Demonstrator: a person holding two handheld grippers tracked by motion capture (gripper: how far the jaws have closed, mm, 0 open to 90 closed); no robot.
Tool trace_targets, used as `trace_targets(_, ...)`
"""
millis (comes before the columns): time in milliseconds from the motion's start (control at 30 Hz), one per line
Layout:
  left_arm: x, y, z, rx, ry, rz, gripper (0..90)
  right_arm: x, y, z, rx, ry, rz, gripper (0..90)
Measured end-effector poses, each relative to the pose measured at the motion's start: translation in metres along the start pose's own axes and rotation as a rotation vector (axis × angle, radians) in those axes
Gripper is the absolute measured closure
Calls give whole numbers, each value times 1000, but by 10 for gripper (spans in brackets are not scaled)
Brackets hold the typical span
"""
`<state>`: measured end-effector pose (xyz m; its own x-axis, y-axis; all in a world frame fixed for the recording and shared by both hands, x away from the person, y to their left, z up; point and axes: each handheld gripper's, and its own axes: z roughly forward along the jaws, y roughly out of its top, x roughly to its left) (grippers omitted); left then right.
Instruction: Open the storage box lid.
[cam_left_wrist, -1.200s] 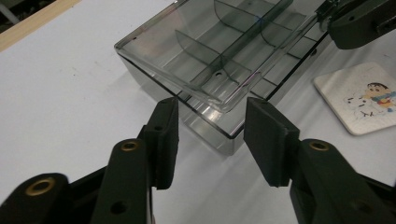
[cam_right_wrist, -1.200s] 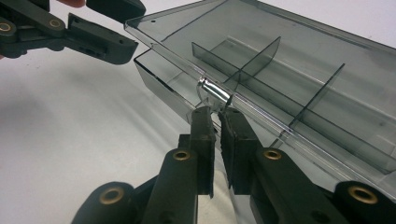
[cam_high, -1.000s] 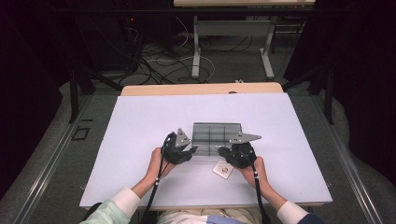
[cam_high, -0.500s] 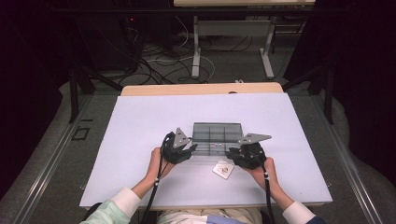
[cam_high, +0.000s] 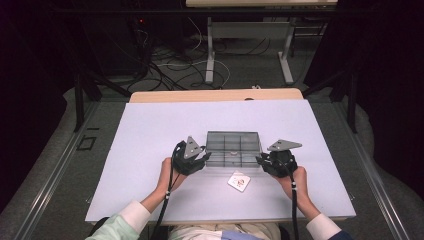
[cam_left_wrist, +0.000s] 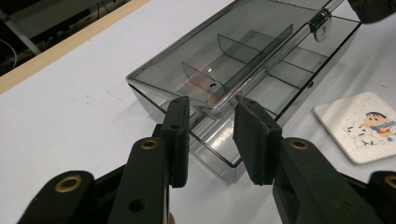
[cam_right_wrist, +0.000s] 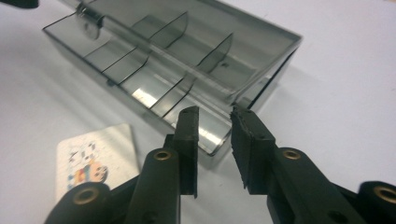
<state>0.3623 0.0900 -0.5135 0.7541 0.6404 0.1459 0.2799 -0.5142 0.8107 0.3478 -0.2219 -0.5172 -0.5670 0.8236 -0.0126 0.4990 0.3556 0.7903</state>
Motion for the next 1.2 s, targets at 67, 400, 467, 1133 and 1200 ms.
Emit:
trace_targets(67,0,0,0,-6,6,8,664,-1,0,0,-15,-17,0,746)
trace_targets(400,1,-1,2,1,-4,17,606,-1,3,-1,-48,-49,-26,757)
trace_targets(467,1,-1,4,16,0,19,551,-1,3,-1,-55,-51,-30,753)
trace_targets(1133,6,5,15,-15,60,30,618,-5,10,-1,-83,-72,-23,651)
trace_targets(1200,6,5,16,-24,64,26,631,-5,12,0,-85,-77,-15,647)
